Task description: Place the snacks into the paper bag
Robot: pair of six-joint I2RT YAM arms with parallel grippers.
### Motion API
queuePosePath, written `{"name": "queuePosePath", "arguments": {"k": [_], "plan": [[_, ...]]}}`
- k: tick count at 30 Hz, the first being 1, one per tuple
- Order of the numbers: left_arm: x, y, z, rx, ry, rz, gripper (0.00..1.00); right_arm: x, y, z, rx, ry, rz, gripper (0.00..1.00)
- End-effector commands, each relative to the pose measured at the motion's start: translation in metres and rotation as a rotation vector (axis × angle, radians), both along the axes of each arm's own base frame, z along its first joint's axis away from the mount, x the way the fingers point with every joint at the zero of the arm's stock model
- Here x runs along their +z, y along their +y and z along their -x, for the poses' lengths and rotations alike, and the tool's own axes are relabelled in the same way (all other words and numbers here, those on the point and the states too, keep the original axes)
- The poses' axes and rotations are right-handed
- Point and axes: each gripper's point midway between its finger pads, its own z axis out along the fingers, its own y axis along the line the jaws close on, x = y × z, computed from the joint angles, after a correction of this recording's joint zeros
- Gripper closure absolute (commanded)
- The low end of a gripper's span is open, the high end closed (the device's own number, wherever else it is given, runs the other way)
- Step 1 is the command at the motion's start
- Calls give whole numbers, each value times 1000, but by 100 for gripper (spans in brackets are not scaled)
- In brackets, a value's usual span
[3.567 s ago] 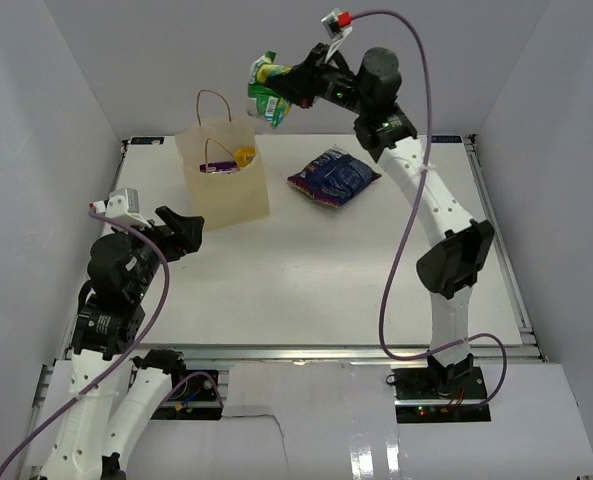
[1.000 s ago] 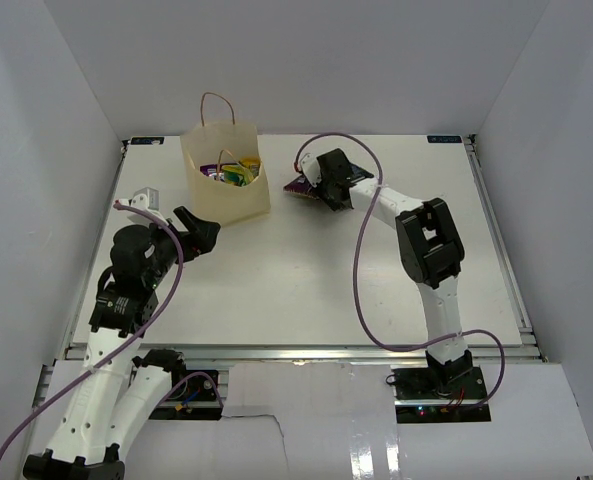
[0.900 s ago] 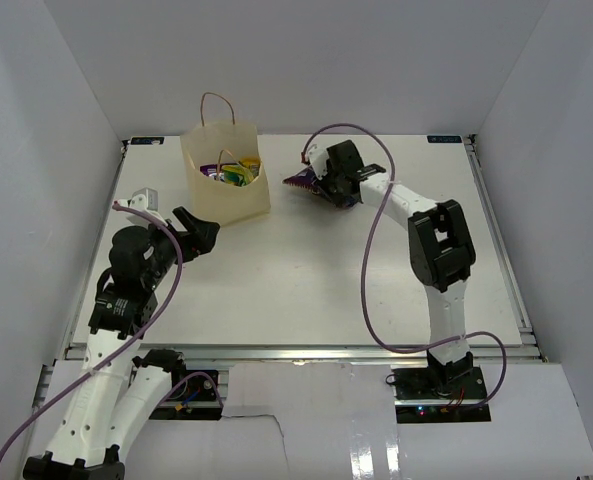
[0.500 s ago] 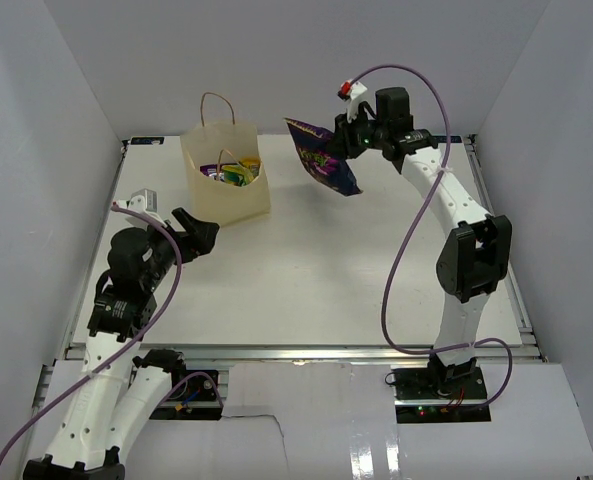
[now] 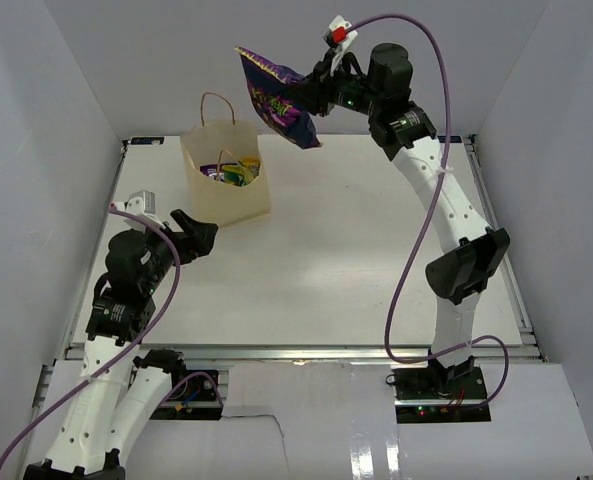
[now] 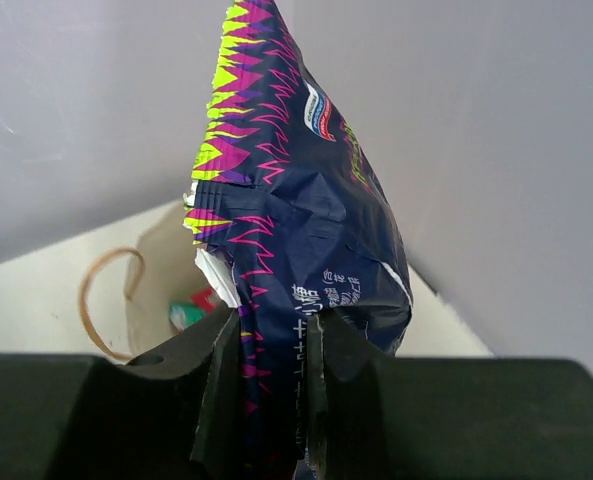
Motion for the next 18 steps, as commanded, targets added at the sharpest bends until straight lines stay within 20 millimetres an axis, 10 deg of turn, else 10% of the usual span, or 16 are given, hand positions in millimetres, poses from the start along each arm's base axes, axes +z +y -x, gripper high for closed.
{"name": "queuePosePath", "arguments": {"k": [1, 10, 18], "plan": [[11, 3, 1, 11, -25, -12, 9, 119, 15, 50, 62, -350, -201, 92], [11, 4, 2, 13, -27, -15, 9, 119, 75, 87, 160, -388, -249, 92], [12, 6, 8, 18, -32, -15, 9, 97, 99, 65, 104, -424, -231, 92]]}}
